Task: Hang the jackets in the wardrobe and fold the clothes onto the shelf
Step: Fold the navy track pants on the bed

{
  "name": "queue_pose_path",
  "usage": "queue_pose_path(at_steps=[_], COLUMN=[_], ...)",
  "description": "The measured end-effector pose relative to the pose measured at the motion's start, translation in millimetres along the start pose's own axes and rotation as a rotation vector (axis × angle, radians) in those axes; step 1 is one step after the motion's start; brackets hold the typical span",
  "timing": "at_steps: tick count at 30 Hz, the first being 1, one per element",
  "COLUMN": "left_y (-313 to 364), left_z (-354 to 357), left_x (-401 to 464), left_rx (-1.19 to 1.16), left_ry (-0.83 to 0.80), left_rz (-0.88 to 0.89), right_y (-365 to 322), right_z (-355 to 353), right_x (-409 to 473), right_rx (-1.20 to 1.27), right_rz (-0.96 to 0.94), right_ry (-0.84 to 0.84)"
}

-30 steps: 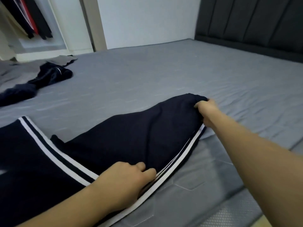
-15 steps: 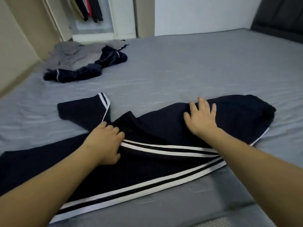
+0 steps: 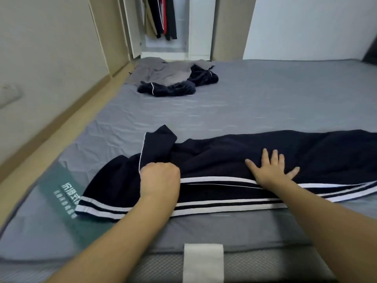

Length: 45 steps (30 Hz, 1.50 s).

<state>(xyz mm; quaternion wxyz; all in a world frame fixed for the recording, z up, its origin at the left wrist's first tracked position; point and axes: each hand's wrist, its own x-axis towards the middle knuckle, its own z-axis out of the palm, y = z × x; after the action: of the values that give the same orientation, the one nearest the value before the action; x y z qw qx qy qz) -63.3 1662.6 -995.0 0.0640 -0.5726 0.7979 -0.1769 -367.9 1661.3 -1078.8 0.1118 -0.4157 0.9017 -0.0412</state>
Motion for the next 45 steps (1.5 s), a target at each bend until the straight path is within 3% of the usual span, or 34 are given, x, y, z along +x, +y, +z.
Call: queue_pose_path(at_steps=[3,5,6,7,10,11,13,15,16,21,24,28,31,34,36,38,39,42,45], left_y=[-8.1,-9.6,-14.6,-24.4,-65.5,-81.1,-100.3,-103.2,-104.5,-123.6,-110.4,-92.7,-97.8,-132.1,-153.2,-157.9,-157.5,-143.0,-121.4], left_z=[2.9,6.2,9.0,10.8,29.2,38.7,57.4,72.4,78.2,76.2,69.0,73.0,59.1,42.5,44.2,44.3,48.0,60.9,71.2], left_x=[-19.5,-34.0,-36.8,-35.1,-8.7,1.5,13.2,15.6,15.1,17.0,13.9,18.4,22.3,13.4,0.6,-7.2,-2.7,21.5,34.4], left_rx=[-0.117,-0.225,-0.315,-0.422,-0.498,-0.512,-0.679,-0.797,-0.801,-0.798,-1.037,-0.794,-0.945,-1.075,-0.916,-0.789,-0.780,-0.879,-1.000], left_ry=[0.020,-0.087,-0.151,-0.169,0.112,0.100,-0.128,-0.329,-0.336,-0.036,-0.129,-0.185,-0.227,-0.443,-0.696,-0.829,-0.787,-0.457,-0.310], left_rz=[0.234,0.428,0.438,0.379,0.005,-0.126,-0.277,-0.267,-0.235,-0.224,-0.202,-0.267,-0.320,-0.460,-0.504,-0.540,-0.531,-0.479,-0.535], right_y=[-10.7,-26.7,-36.1,-46.7,-80.6,-91.6,-109.4,-117.9,-119.3,-117.2,-117.2,-116.8,-116.7,-116.1,-116.7,-117.4,-117.5,-118.2,-117.7], right_z=[4.5,3.7,3.3,3.6,9.9,14.3,25.4,33.7,35.2,36.3,40.2,40.0,39.4,41.3,42.8,44.7,45.2,42.2,36.6], right_x=[-7.7,-12.7,-15.9,-20.2,-40.8,-49.0,-65.4,-75.8,-77.9,-76.1,-77.0,-77.2,-76.8,-73.0,-69.7,-67.6,-67.2,-68.2,-69.1], right_rx=[-0.022,-0.002,0.016,0.029,0.011,0.000,-0.001,0.013,0.024,0.027,0.000,0.021,0.035,0.015,0.001,-0.013,-0.021,-0.026,-0.011], right_rz=[0.050,0.058,0.038,-0.003,-0.218,-0.308,-0.499,-0.645,-0.684,-0.702,-0.705,-0.704,-0.708,-0.705,-0.708,-0.708,-0.707,-0.704,-0.704], right_ry=[0.055,0.062,0.066,0.073,0.100,0.099,0.094,0.098,0.099,0.095,0.133,0.121,0.107,0.100,0.085,0.072,0.068,0.048,0.009])
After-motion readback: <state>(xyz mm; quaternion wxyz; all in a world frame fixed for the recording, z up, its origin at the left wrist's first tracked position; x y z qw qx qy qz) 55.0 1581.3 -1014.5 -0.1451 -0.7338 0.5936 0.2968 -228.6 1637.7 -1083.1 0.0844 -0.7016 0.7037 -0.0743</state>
